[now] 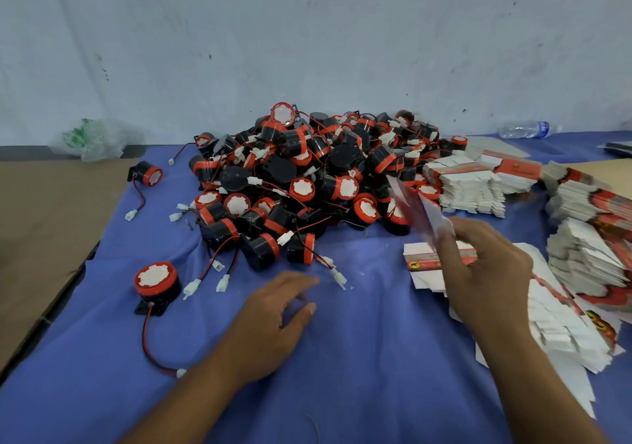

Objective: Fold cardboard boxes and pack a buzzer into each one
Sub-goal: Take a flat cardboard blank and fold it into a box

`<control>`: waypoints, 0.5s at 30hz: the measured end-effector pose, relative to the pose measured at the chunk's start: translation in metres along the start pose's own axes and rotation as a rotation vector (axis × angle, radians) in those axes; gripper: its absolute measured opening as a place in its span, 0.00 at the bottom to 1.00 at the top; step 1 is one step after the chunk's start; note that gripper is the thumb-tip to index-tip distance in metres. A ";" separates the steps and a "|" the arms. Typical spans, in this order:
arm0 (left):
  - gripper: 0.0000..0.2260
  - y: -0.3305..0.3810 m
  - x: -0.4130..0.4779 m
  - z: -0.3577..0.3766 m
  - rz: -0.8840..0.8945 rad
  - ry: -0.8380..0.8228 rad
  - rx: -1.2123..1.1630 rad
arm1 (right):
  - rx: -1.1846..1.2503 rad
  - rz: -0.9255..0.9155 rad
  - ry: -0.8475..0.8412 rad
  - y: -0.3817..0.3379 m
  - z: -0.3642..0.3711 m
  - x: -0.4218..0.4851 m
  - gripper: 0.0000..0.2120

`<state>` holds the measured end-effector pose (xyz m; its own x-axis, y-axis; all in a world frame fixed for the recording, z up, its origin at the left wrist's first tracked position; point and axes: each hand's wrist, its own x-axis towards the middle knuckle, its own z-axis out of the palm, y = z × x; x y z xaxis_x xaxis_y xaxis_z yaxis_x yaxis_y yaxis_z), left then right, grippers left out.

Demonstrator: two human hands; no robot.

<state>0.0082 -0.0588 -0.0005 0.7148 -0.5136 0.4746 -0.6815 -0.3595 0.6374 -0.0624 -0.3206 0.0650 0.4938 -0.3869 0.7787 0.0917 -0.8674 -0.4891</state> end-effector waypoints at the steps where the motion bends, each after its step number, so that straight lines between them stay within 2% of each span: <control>1: 0.19 0.003 0.001 -0.001 -0.009 0.031 -0.030 | 0.153 0.091 -0.023 -0.009 0.001 -0.002 0.11; 3: 0.28 0.008 0.004 -0.002 -0.020 0.073 -0.107 | 0.504 0.365 -0.170 -0.024 0.009 -0.009 0.13; 5: 0.39 0.013 0.004 -0.002 -0.031 0.080 -0.112 | 0.773 0.649 -0.419 -0.036 0.016 -0.018 0.11; 7: 0.46 0.019 0.002 0.000 -0.051 0.032 -0.072 | 0.800 0.797 -0.675 -0.047 0.017 -0.023 0.11; 8: 0.47 0.022 0.001 0.002 -0.066 0.002 -0.054 | 0.800 0.859 -0.732 -0.051 0.018 -0.025 0.13; 11: 0.49 0.022 -0.003 0.006 -0.166 -0.022 0.146 | 0.964 1.011 -0.756 -0.057 0.023 -0.029 0.11; 13: 0.49 0.024 -0.003 0.006 -0.200 0.015 0.334 | 1.085 1.114 -0.748 -0.059 0.027 -0.033 0.15; 15: 0.49 0.033 -0.002 0.008 -0.224 0.075 0.384 | 1.168 1.161 -0.750 -0.066 0.031 -0.042 0.19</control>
<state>-0.0169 -0.0764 0.0150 0.8510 -0.3372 0.4026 -0.5074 -0.7257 0.4646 -0.0618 -0.2377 0.0523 0.9555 -0.0756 -0.2852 -0.2150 0.4836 -0.8485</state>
